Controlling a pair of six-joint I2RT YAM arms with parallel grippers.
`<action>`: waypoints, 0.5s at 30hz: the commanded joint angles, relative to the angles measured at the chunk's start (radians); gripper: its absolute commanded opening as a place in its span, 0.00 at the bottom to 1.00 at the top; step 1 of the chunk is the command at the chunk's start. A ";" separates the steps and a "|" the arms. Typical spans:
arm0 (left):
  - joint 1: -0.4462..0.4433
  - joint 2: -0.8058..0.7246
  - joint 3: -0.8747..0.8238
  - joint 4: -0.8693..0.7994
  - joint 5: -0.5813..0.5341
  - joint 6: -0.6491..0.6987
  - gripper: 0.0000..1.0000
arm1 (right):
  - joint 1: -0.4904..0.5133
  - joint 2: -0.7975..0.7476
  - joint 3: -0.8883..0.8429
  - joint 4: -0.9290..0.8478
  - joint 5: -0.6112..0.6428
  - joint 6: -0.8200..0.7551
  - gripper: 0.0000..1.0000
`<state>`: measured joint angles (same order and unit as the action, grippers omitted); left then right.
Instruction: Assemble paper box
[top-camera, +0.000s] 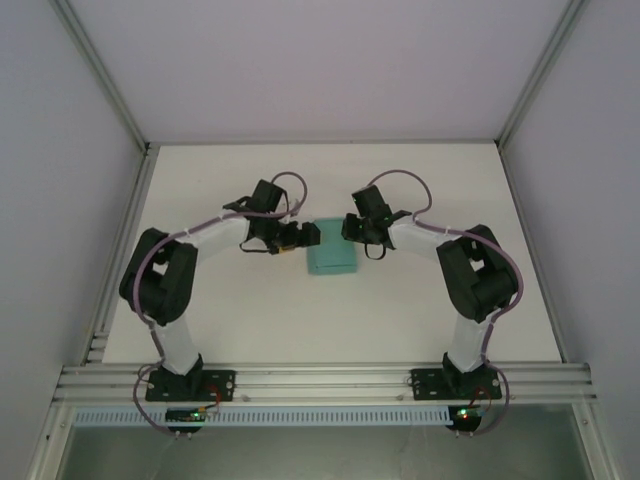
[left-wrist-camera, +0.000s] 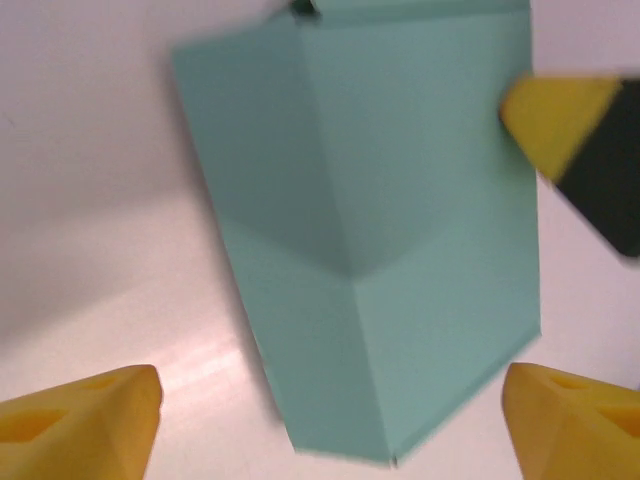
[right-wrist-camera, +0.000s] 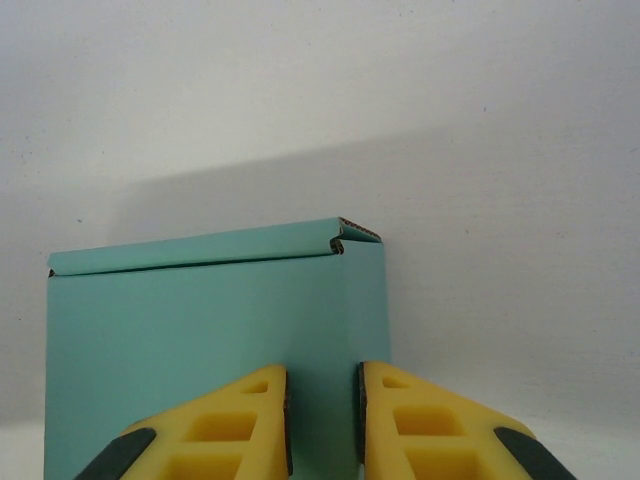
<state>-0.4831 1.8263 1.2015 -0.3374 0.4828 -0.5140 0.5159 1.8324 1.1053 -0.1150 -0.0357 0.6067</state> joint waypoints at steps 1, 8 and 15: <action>0.016 0.081 0.101 0.034 0.000 -0.014 0.82 | 0.018 0.086 -0.066 -0.302 0.022 0.005 0.21; 0.010 0.195 0.167 0.040 0.056 -0.026 0.74 | 0.018 0.085 -0.068 -0.300 0.016 0.006 0.21; -0.028 0.201 0.101 0.087 0.097 -0.040 0.64 | 0.016 0.087 -0.081 -0.265 -0.038 -0.004 0.23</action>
<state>-0.4931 2.0178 1.3170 -0.2794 0.5350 -0.5480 0.5179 1.8324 1.1095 -0.1261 -0.0422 0.6067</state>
